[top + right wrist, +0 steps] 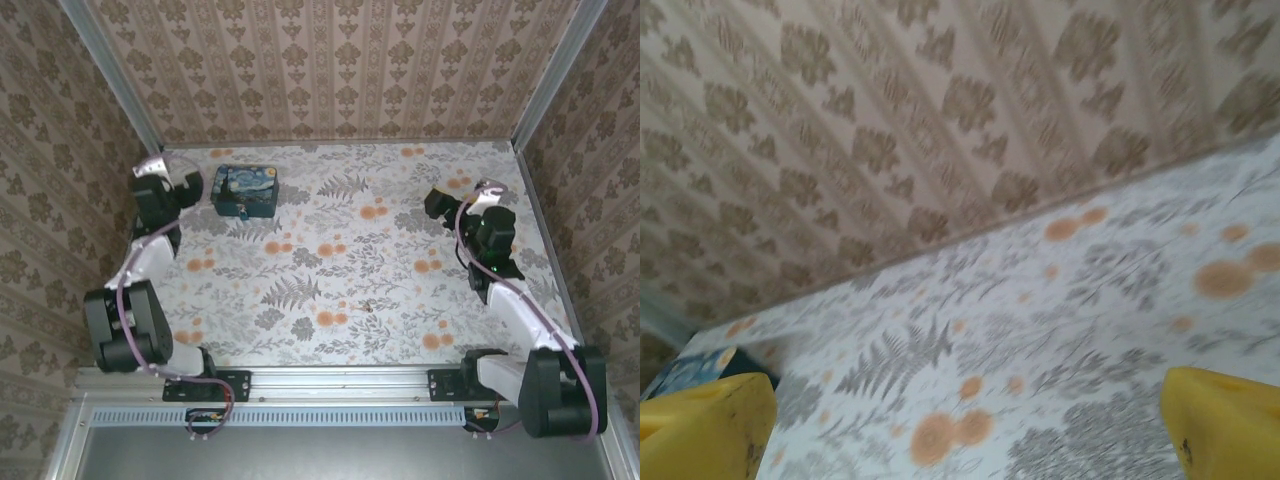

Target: Unlock the padlock with the key

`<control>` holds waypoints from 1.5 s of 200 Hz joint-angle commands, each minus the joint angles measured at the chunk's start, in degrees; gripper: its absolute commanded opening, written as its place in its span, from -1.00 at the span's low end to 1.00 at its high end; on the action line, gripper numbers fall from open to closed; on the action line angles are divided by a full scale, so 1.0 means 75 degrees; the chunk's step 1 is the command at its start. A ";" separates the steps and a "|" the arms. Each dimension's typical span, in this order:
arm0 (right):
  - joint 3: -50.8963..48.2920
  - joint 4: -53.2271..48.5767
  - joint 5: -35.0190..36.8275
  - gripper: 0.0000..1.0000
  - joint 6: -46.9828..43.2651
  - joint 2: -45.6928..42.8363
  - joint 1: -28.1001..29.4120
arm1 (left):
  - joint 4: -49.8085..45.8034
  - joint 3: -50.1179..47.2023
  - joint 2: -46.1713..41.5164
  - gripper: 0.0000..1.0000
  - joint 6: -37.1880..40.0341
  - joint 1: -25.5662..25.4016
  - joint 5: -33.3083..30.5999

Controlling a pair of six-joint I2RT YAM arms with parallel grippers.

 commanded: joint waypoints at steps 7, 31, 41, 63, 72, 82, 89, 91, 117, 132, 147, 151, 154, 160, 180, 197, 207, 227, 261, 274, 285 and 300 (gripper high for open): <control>0.0748 -0.0885 -0.0827 0.99 0.0582 0.0937 0.0192 | -0.1945 0.1670 0.1470 1.00 -0.0644 0.0242 0.1238; 0.1526 -0.1989 -0.0631 0.98 0.0482 0.1655 0.0389 | -0.2486 0.3110 0.2778 1.00 -0.0753 0.0243 0.1972; 0.1716 -0.2178 -0.0740 0.95 0.0502 0.1875 0.0394 | -0.2582 0.3580 0.3259 1.00 -0.0852 0.0225 0.2244; 0.2098 -0.2723 -0.0894 0.90 0.0597 0.2394 0.0427 | -0.2819 0.4431 0.4019 1.00 -0.0844 0.0066 0.2594; 0.2194 -0.2849 -0.0942 0.89 0.0645 0.2532 0.0438 | -0.2973 0.4757 0.4273 1.00 -0.0774 -0.0039 0.2669; 0.2239 -0.2882 -0.1061 0.87 0.0724 0.2660 0.0449 | -0.3313 0.5188 0.4560 1.00 -0.0659 -0.0167 0.2734; 0.2251 -0.2881 -0.1120 0.87 0.0807 0.2743 0.0460 | -0.3537 0.5473 0.4748 1.00 -0.0606 -0.0253 0.2743; 0.2260 -0.2880 -0.1128 0.87 0.0823 0.2749 0.0461 | -0.3581 0.5527 0.4790 1.00 -0.0597 -0.0282 0.2755; 0.2265 -0.2798 -0.1384 0.85 0.1047 0.2949 0.0536 | -0.3720 0.5855 0.5042 1.00 -0.0588 -0.0616 0.2947; 0.2274 -0.2802 -0.1431 0.84 0.1107 0.3017 0.0628 | -0.3715 0.5787 0.5008 1.00 -0.0590 -0.0852 0.3086; 0.2288 -0.2821 -0.1436 0.84 0.1139 0.3068 0.0734 | -0.3834 0.5633 0.4937 1.00 -0.0512 -0.1095 0.3174; 0.2282 -0.2821 -0.1437 0.84 0.1159 0.3074 0.0759 | -0.3837 0.5547 0.4896 1.00 -0.0496 -0.1165 0.3200; 0.2280 -0.2821 -0.1436 0.83 0.1173 0.3076 0.0774 | -0.3829 0.5472 0.4844 1.00 -0.0496 -0.1218 0.3218; 0.2273 -0.2821 -0.1446 0.83 0.1180 0.3068 0.0816 | -0.3757 0.5280 0.4731 1.00 -0.0497 -0.1310 0.3223; 0.2210 -0.2741 -0.1459 0.83 0.1236 0.3046 0.0957 | -0.3366 0.4460 0.4240 1.00 -0.0635 -0.1665 0.3241; 0.2169 -0.2698 -0.1445 0.82 0.1265 0.3033 0.1096 | -0.2894 0.3645 0.3756 1.00 -0.0946 -0.2009 0.3294; 0.2157 -0.2668 -0.1430 0.82 0.1284 0.3026 0.1166 | -0.2510 0.3175 0.3445 1.00 -0.1199 -0.2267 0.3358; 0.2201 -0.2712 -0.1376 0.81 0.1387 0.3089 0.1306 | -0.1727 0.2161 0.2773 1.00 -0.1899 -0.2870 0.2966; 0.2287 -0.3028 -0.1482 0.77 0.1438 0.3247 0.1734 | -0.0346 0.0623 0.1821 1.00 -0.3124 -0.3686 0.2590; 0.2224 -0.3073 -0.1502 0.77 0.1460 0.3260 0.1918 | -0.0205 0.0259 0.1533 1.00 -0.3187 -0.3934 0.2345; 0.2160 -0.3066 -0.1486 0.76 0.1474 0.3278 0.2064 | -0.0228 0.0062 0.1365 1.00 -0.3186 -0.3999 0.2110; 0.2071 -0.3016 -0.1412 0.75 0.1545 0.3364 0.2188 | -0.0251 -0.0069 0.1293 1.00 -0.3121 -0.3940 0.1787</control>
